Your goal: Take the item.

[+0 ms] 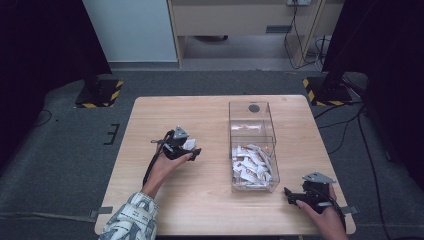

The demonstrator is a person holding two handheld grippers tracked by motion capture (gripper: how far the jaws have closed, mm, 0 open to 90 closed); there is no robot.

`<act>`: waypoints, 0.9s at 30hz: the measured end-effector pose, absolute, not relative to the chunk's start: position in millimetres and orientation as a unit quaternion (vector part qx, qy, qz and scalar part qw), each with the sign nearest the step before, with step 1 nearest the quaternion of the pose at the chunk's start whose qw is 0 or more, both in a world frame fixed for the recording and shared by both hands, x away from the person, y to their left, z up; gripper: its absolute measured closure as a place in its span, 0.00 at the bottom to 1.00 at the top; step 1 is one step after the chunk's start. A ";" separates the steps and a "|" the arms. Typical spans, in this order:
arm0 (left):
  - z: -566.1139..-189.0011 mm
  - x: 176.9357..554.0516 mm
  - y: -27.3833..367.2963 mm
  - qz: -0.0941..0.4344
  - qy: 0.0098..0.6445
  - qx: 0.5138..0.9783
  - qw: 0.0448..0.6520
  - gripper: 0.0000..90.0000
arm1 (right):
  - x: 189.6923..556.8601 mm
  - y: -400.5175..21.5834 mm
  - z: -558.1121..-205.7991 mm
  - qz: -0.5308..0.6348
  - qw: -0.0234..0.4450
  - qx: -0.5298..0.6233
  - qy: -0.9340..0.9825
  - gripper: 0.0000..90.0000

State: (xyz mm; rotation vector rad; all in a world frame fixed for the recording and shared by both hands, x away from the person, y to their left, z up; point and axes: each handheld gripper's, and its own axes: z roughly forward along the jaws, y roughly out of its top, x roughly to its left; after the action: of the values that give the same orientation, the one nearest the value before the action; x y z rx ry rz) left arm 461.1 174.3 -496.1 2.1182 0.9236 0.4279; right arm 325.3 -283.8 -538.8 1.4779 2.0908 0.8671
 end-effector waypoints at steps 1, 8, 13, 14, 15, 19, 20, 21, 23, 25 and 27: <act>-494.7 459.8 174.1 0.168 0.360 0.833 0.386 0.16 | 325.3 -283.8 -538.8 0.313 0.217 0.534 0.755 0.01; -487.7 450.8 176.1 0.170 0.354 0.837 0.382 0.11 | 325.3 -283.8 -538.8 0.313 0.217 0.534 0.755 0.01; -483.5 441.8 181.7 0.172 0.352 0.838 0.380 0.10 | 325.3 -283.8 -538.8 0.313 0.218 0.534 0.755 0.01; -483.3 439.9 183.3 0.173 0.353 0.838 0.379 0.10 | 325.3 -283.8 -538.8 0.313 0.218 0.534 0.755 0.01; -483.1 437.8 185.3 0.175 0.354 0.838 0.377 0.10 | 325.3 -283.8 -538.8 0.313 0.218 0.534 0.755 0.01; -483.4 428.5 194.8 0.176 0.354 0.838 0.377 0.10 | 325.3 -283.8 -538.8 0.313 0.217 0.534 0.755 0.01; -483.7 426.4 197.5 0.176 0.354 0.838 0.376 0.10 | 325.3 -283.8 -538.8 0.313 0.217 0.534 0.755 0.01; -484.2 424.5 200.1 0.176 0.356 0.838 0.374 0.10 | 325.3 -283.8 -538.8 0.313 0.217 0.534 0.755 0.01; -485.4 420.8 204.8 0.176 0.358 0.838 0.373 0.10 | 325.3 -283.8 -538.8 0.313 0.218 0.533 0.755 0.01; -487.0 417.4 208.4 0.175 0.358 0.838 0.371 0.10 | 325.3 -283.8 -538.8 0.313 0.217 0.534 0.755 0.01; -488.7 413.7 211.1 0.173 0.358 0.839 0.371 0.10 | 325.3 -283.8 -538.8 0.313 0.218 0.534 0.755 0.01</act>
State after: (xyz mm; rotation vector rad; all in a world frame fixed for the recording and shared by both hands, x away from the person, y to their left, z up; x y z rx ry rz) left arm 413.7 211.1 -488.7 2.1525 0.9195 0.4436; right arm 325.3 -283.8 -538.8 1.4775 2.0906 0.8668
